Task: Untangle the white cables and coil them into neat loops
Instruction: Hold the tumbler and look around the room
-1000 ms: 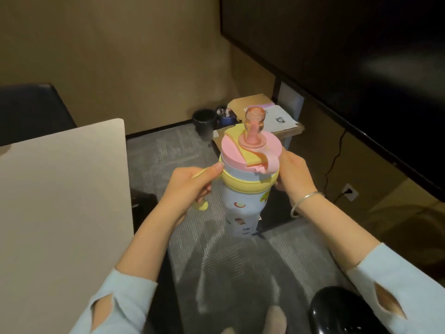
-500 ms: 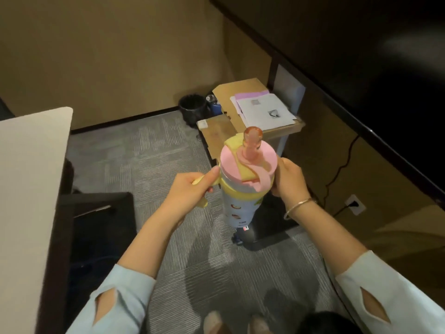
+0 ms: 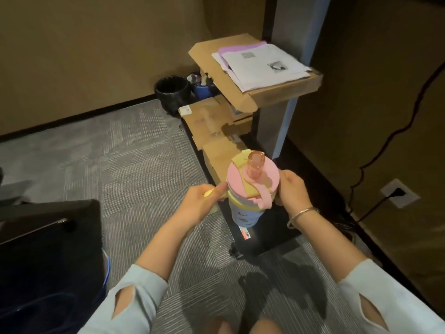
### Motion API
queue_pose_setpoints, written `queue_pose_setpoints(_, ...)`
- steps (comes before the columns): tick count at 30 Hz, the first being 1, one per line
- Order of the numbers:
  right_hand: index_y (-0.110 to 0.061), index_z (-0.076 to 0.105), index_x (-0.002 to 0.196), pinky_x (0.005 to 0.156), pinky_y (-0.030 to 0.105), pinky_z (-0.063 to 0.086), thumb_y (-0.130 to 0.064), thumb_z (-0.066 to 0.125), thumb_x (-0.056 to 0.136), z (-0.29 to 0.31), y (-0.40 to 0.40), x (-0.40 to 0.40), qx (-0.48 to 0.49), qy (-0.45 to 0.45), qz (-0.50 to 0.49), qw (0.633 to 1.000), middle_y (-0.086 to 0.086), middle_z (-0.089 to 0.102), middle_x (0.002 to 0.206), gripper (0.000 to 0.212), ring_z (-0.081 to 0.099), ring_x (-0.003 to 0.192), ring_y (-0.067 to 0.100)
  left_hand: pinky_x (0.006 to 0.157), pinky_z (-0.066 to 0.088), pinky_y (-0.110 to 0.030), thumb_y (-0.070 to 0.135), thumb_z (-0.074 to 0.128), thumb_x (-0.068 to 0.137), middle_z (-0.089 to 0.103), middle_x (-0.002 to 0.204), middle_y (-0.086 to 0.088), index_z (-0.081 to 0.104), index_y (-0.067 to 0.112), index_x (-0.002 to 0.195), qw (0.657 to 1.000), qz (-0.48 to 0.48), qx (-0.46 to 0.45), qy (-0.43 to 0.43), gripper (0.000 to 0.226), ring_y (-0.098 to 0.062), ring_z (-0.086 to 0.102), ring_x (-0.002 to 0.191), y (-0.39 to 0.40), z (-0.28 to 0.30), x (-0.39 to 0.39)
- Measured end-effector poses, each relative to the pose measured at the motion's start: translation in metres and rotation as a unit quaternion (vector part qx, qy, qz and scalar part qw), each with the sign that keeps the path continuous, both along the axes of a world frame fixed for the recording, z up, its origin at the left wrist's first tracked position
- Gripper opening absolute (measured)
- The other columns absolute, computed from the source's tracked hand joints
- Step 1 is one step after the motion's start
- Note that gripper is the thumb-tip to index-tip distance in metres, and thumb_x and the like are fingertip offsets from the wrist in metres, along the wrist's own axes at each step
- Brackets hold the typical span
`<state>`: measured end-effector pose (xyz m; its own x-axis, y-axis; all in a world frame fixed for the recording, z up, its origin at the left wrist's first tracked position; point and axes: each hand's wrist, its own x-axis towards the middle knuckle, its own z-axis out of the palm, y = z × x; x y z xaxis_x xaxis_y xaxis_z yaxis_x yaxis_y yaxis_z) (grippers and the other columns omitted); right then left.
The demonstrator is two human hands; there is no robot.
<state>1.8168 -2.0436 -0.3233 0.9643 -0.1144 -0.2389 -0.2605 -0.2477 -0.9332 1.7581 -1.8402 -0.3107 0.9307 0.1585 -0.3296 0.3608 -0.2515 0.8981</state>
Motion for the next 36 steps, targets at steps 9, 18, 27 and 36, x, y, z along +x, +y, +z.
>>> queue_pose_setpoints(9, 0.008, 0.057, 0.097, 0.056, 0.025, 0.039, -0.030, 0.048, 0.099, -0.150, -0.010, 0.031, 0.004, 0.010, -0.011, 1.000, 0.012, 0.053, 0.076, 0.040, 0.047, 0.061, 0.014, 0.073, 0.051, -0.024, 0.052, 0.057, 0.091, 0.071, 0.104, -0.012, 0.073, 0.008, 0.090, 1.000, -0.001, -0.017, 0.015, 0.047, -0.021, 0.066, 0.092, -0.013, -0.151, 0.036)
queue_pose_setpoints(18, 0.005, 0.057, 0.093, 0.061, 0.031, 0.039, -0.030, 0.045, 0.098, -0.233, -0.021, 0.046, -0.013, 0.001, -0.025, 1.000, 0.011, 0.052, 0.076, 0.037, 0.046, 0.065, 0.017, 0.060, 0.044, -0.011, 0.049, 0.057, 0.091, 0.070, 0.100, -0.005, 0.072, 0.011, 0.091, 1.000, -0.001, -0.029, -0.004, 0.040, -0.012, 0.061, 0.092, -0.027, -0.228, 0.052)
queue_pose_setpoints(27, -0.009, 0.057, 0.082, 0.063, 0.031, 0.041, -0.033, 0.046, 0.097, -0.266, -0.034, 0.054, -0.017, 0.011, -0.024, 1.000, 0.006, 0.055, 0.074, 0.030, 0.050, 0.067, 0.017, 0.074, 0.051, -0.024, 0.049, 0.057, 0.090, 0.071, 0.099, -0.001, 0.074, 0.013, 0.095, 1.000, 0.006, -0.029, -0.007, 0.040, -0.027, 0.064, 0.100, -0.041, -0.267, 0.060)
queue_pose_setpoints(36, 0.002, 0.057, 0.090, 0.065, 0.035, 0.041, -0.032, 0.046, 0.098, -0.282, -0.036, 0.059, -0.019, 0.005, -0.027, 0.999, 0.012, 0.053, 0.077, 0.037, 0.049, 0.069, 0.022, 0.074, 0.051, -0.026, 0.048, 0.058, 0.090, 0.071, 0.099, -0.001, 0.075, 0.012, 0.095, 0.999, 0.012, -0.036, -0.011, 0.040, -0.026, 0.064, 0.098, -0.045, -0.283, 0.067)
